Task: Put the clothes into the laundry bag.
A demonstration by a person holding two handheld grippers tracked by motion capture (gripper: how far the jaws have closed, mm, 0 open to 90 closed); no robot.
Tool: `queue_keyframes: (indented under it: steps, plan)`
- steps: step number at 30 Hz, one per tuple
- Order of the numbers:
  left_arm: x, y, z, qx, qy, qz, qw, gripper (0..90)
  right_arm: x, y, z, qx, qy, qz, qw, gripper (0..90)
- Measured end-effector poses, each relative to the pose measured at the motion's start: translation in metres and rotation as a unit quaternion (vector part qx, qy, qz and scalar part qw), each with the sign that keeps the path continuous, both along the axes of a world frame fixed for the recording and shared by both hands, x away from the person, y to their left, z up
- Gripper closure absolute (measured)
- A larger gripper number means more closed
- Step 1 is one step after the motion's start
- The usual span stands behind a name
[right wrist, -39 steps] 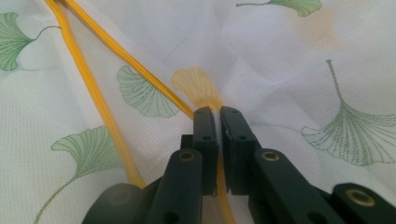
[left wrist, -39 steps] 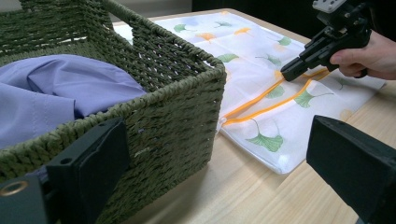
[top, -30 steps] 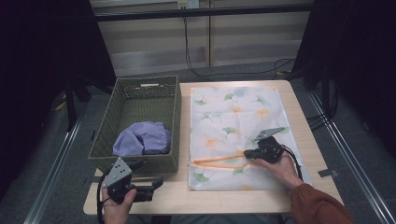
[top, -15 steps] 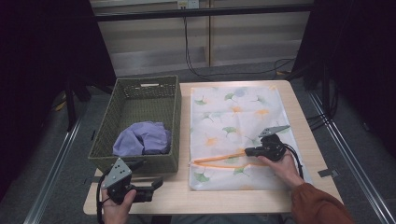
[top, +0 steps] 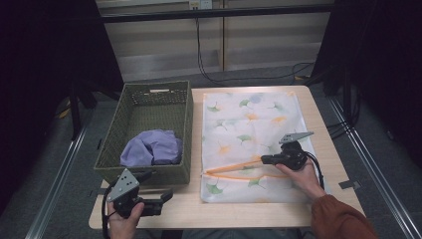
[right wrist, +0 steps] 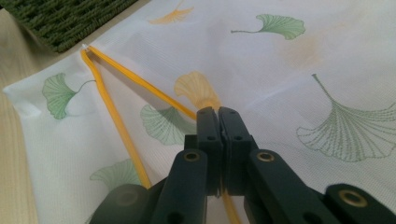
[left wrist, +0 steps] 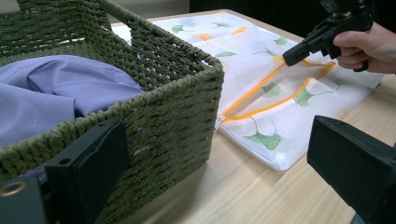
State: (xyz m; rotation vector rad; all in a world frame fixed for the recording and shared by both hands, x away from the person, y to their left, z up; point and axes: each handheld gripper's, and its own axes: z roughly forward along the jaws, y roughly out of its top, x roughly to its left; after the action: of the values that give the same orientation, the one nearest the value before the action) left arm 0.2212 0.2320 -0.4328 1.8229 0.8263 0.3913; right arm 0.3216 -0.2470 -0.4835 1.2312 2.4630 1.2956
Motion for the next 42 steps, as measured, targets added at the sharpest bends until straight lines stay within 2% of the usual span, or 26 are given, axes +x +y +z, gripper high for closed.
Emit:
queue_keyframes:
  steps: [15, 21, 23, 35, 42]
  plan:
    - [-0.001, 0.002, 0.0, 0.005, -0.002, 0.009, 0.9999, 4.9, -0.002, -0.002, 0.013, 0.032, -0.032, -0.004, 0.9989, 88.4]
    - [-0.001, 0.003, 0.0, -0.011, 0.0, 0.006, 0.9999, 4.9, -0.004, -0.003, 0.02, 0.044, -0.043, -0.007, 0.9981, 88.5]
    - [-0.001, 0.003, 0.0, -0.003, -0.001, 0.009, 1.0, 4.9, -0.005, -0.003, 0.023, 0.049, -0.046, -0.009, 0.9977, 88.5]
    - [-0.001, 0.003, 0.0, -0.008, 0.001, 0.009, 0.9999, 4.9, 0.001, -0.004, 0.035, 0.055, -0.067, -0.017, 0.9961, 88.4]
    - [-0.003, 0.001, 0.001, -0.006, -0.002, 0.001, 1.0, 4.9, 0.005, -0.004, 0.047, 0.068, -0.081, -0.022, 0.9941, 88.4]
